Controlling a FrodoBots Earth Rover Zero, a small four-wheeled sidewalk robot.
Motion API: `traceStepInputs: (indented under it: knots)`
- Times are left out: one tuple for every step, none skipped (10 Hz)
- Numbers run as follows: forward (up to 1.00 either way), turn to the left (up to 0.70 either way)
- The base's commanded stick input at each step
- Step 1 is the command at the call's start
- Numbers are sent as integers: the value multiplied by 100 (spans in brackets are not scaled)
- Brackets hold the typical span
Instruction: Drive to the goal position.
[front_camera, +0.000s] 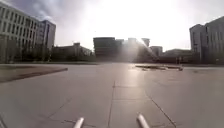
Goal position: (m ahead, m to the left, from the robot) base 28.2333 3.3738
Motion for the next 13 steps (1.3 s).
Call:
traceStepInputs:
  knots:
    - [100, 0]
    - [100, 0]
    - [100, 0]
    - [100, 0]
    - [100, 0]
    - [100, 0]
    - [100, 0]
    - [100, 0]
    - [100, 0]
    - [100, 0]
    - [100, 0]
    - [100, 0]
    - [100, 0]
